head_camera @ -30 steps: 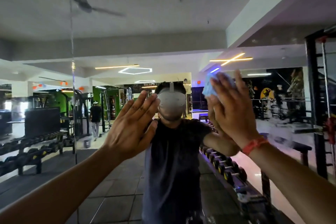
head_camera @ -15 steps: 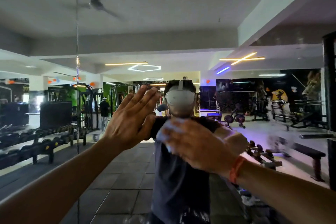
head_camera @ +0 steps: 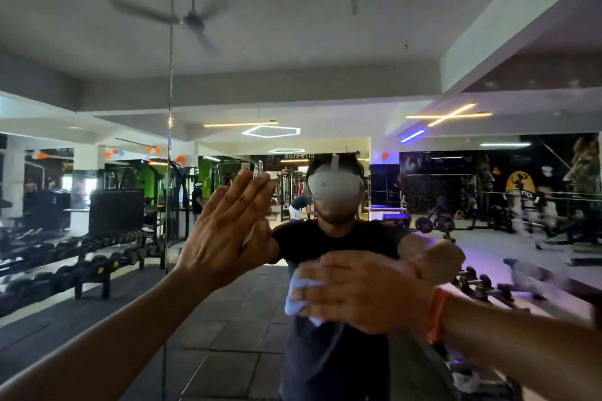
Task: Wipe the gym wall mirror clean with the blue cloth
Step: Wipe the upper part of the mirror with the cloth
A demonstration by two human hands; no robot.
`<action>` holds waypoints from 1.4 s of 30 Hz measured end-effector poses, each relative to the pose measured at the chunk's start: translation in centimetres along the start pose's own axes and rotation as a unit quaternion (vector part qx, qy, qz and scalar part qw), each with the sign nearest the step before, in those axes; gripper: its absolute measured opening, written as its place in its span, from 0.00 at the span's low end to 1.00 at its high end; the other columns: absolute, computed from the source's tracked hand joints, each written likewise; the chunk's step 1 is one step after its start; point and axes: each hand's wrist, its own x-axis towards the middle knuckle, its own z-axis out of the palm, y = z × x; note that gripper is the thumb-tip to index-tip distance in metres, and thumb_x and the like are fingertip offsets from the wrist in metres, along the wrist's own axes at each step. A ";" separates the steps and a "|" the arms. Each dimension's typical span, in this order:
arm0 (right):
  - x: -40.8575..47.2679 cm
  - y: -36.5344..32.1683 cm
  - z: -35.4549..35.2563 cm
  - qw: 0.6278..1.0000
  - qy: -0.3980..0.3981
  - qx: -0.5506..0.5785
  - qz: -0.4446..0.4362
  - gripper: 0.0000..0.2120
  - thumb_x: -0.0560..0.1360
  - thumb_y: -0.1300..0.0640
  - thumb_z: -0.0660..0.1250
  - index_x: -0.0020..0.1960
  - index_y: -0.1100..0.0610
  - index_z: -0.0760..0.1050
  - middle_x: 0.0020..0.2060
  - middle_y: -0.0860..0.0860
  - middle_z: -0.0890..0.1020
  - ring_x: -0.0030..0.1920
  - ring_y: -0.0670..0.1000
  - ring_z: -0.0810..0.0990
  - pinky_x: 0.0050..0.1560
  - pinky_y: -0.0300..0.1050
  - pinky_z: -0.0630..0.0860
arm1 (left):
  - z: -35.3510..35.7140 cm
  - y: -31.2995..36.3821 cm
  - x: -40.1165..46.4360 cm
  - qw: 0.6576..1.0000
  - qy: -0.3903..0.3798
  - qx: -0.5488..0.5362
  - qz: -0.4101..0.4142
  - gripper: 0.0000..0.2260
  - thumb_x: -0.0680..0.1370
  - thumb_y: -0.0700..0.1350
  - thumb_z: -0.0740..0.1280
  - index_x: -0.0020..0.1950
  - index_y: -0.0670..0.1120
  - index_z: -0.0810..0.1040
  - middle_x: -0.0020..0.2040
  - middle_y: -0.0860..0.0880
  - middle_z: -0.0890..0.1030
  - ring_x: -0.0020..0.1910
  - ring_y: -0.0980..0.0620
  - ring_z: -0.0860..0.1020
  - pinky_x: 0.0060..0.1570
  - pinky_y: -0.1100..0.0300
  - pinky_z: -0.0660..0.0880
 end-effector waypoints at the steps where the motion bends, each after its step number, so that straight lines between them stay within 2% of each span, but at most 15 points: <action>1: 0.3 2.5 -1.1 0.999 0.011 -0.027 0.023 0.19 0.87 0.55 0.53 0.73 0.52 0.75 0.77 0.49 0.70 0.80 0.55 0.62 0.76 0.55 0.65 | -0.2 -0.6 0.2 1.000 0.007 -0.001 -0.010 0.27 0.83 0.52 0.53 0.83 0.49 0.60 0.83 0.52 0.57 0.83 0.51 0.50 0.81 0.52 0.47; 4: 0.9 11.9 -4.9 0.960 0.114 -0.106 0.233 0.20 0.86 0.56 0.56 0.76 0.54 0.71 0.76 0.51 0.70 0.78 0.58 0.65 0.73 0.60 0.69 | -0.9 -2.7 1.3 0.999 0.020 0.004 -0.040 0.27 0.83 0.53 0.52 0.83 0.50 0.59 0.83 0.52 0.57 0.83 0.52 0.50 0.80 0.50 0.51; 8: 4.5 15.1 -5.6 0.818 0.248 -0.066 0.515 0.21 0.84 0.56 0.61 0.77 0.53 0.70 0.77 0.51 0.70 0.79 0.59 0.62 0.75 0.60 0.65 | -1.8 -5.2 2.9 0.999 0.029 0.024 -0.017 0.28 0.83 0.54 0.51 0.83 0.51 0.56 0.84 0.54 0.55 0.83 0.53 0.49 0.80 0.52 0.49; 10: 8.3 10.4 -3.3 0.868 0.223 -0.034 0.442 0.21 0.85 0.56 0.61 0.77 0.55 0.69 0.77 0.51 0.69 0.80 0.55 0.61 0.76 0.58 0.64 | -2.6 -6.1 3.5 0.999 0.043 0.026 -0.020 0.27 0.83 0.54 0.51 0.83 0.50 0.59 0.83 0.52 0.57 0.83 0.53 0.50 0.79 0.53 0.50; 12: 10.0 6.4 -1.3 0.976 0.094 -0.020 0.194 0.20 0.86 0.56 0.59 0.77 0.55 0.70 0.78 0.50 0.69 0.80 0.54 0.61 0.77 0.56 0.63 | -3.3 -7.0 3.9 0.998 0.051 0.028 -0.025 0.27 0.83 0.55 0.50 0.82 0.48 0.60 0.83 0.51 0.58 0.83 0.54 0.49 0.79 0.55 0.49; 14: 9.7 9.0 -1.7 0.998 0.018 -0.056 0.016 0.20 0.85 0.56 0.60 0.76 0.53 0.71 0.77 0.49 0.70 0.79 0.54 0.64 0.76 0.54 0.64 | -3.9 -8.2 4.1 0.998 0.050 0.033 -0.027 0.28 0.83 0.56 0.49 0.83 0.49 0.59 0.83 0.52 0.57 0.83 0.57 0.47 0.79 0.58 0.45; 19: 12.1 22.9 -7.3 0.949 0.120 -0.139 0.256 0.21 0.86 0.49 0.58 0.77 0.51 0.70 0.76 0.48 0.72 0.77 0.56 0.68 0.72 0.56 0.69 | -5.1 -11.8 4.2 0.995 0.056 0.015 -0.075 0.28 0.82 0.56 0.49 0.83 0.52 0.53 0.83 0.57 0.52 0.82 0.60 0.44 0.79 0.50 0.49; 23: 17.7 22.9 -5.7 0.868 0.226 -0.090 0.434 0.22 0.85 0.51 0.55 0.75 0.56 0.72 0.74 0.53 0.74 0.76 0.60 0.68 0.74 0.59 0.67 | -5.1 -12.1 3.0 0.995 0.049 0.003 -0.088 0.28 0.82 0.56 0.47 0.83 0.53 0.52 0.83 0.56 0.50 0.82 0.60 0.42 0.80 0.50 0.46; 25: 20.4 17.9 -2.9 0.895 0.230 -0.057 0.377 0.20 0.85 0.54 0.59 0.75 0.57 0.72 0.74 0.53 0.74 0.76 0.59 0.68 0.74 0.57 0.68 | -4.8 -11.9 1.7 0.993 0.051 -0.015 -0.103 0.29 0.82 0.56 0.47 0.83 0.52 0.54 0.83 0.56 0.51 0.82 0.58 0.43 0.80 0.50 0.47; 28: 20.1 9.5 0.5 0.980 0.108 -0.010 0.166 0.19 0.84 0.55 0.62 0.74 0.57 0.74 0.75 0.54 0.73 0.78 0.56 0.66 0.77 0.54 0.64 | -4.6 -12.1 -0.7 0.992 0.054 -0.035 -0.106 0.29 0.82 0.57 0.47 0.83 0.51 0.57 0.83 0.55 0.54 0.83 0.56 0.46 0.80 0.47 0.49; 31: 18.0 11.6 -1.1 0.999 -0.003 -0.030 -0.036 0.18 0.82 0.56 0.65 0.72 0.56 0.77 0.74 0.54 0.74 0.76 0.56 0.70 0.75 0.56 0.68 | -4.0 -13.0 -2.7 0.994 0.048 -0.025 -0.090 0.27 0.83 0.55 0.48 0.83 0.52 0.56 0.83 0.55 0.54 0.83 0.55 0.47 0.80 0.48 0.50; 34: 16.9 19.6 -5.1 0.985 0.070 -0.119 0.104 0.18 0.85 0.53 0.63 0.74 0.54 0.74 0.73 0.51 0.75 0.75 0.57 0.71 0.72 0.58 0.70 | -3.2 -12.7 -3.5 0.993 0.052 -0.043 -0.095 0.27 0.84 0.55 0.49 0.84 0.52 0.54 0.84 0.55 0.52 0.83 0.54 0.46 0.80 0.48 0.50; 38: 18.6 20.2 -4.5 0.876 0.202 -0.119 0.421 0.20 0.85 0.53 0.57 0.75 0.55 0.72 0.76 0.52 0.72 0.78 0.59 0.65 0.75 0.59 0.65 | -2.2 -10.8 -3.8 0.988 0.068 -0.066 -0.123 0.28 0.83 0.54 0.50 0.84 0.51 0.54 0.84 0.55 0.50 0.83 0.53 0.45 0.81 0.51 0.45; 40: 20.6 14.5 -1.3 0.883 0.218 -0.081 0.407 0.20 0.84 0.58 0.61 0.75 0.58 0.72 0.76 0.54 0.72 0.78 0.59 0.66 0.74 0.59 0.67 | -1.9 -10.3 -4.2 0.986 0.071 -0.075 -0.130 0.28 0.83 0.53 0.51 0.84 0.50 0.55 0.84 0.53 0.52 0.83 0.52 0.46 0.81 0.45 0.49; 42: 20.9 9.4 1.1 0.956 0.141 -0.058 0.250 0.20 0.83 0.61 0.63 0.75 0.60 0.72 0.76 0.54 0.71 0.78 0.58 0.67 0.73 0.58 0.68 | -1.5 -10.1 -5.0 0.988 0.067 -0.069 -0.119 0.28 0.83 0.53 0.52 0.84 0.49 0.56 0.84 0.51 0.53 0.83 0.50 0.47 0.80 0.42 0.53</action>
